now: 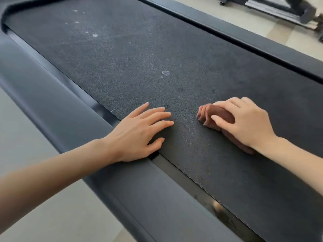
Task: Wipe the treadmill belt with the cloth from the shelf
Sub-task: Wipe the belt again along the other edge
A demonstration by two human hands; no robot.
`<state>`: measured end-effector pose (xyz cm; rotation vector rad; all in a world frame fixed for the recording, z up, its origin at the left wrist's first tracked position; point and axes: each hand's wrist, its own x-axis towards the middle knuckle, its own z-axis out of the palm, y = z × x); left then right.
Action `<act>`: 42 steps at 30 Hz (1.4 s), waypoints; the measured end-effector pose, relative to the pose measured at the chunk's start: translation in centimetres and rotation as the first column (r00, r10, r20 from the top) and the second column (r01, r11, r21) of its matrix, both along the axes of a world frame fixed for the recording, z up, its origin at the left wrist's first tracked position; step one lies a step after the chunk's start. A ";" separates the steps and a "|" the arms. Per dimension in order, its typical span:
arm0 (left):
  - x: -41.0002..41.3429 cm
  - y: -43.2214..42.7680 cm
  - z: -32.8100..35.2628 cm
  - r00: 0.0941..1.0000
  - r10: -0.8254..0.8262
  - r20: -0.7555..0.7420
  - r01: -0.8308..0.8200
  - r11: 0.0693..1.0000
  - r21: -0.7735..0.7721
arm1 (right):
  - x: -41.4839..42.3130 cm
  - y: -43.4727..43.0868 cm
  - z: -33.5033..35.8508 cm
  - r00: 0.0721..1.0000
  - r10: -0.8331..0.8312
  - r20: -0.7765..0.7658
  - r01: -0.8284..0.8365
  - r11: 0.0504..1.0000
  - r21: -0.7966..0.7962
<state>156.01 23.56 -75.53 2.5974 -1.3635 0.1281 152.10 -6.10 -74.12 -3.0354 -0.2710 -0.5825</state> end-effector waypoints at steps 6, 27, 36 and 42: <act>3.4 3.1 0.1 0.916 0.400 -0.032 -0.399 0.916 0.046 | 1.6 1.9 -0.4 0.988 -0.155 -0.029 0.156 0.987 0.042; 3.8 3.0 -1.0 0.899 0.425 -0.108 -0.421 0.905 0.057 | 11.1 -0.2 -0.3 0.936 -0.350 -0.048 0.352 0.935 0.043; 3.0 3.0 -0.4 0.917 0.380 -0.122 -0.368 0.924 0.107 | 4.7 5.3 -0.3 0.974 0.226 -0.013 -0.226 0.974 0.009; -0.2 3.1 -0.2 0.948 0.278 -0.152 -0.259 0.956 0.138 | 11.9 4.0 0.0 0.989 -0.123 -0.084 0.130 0.988 0.086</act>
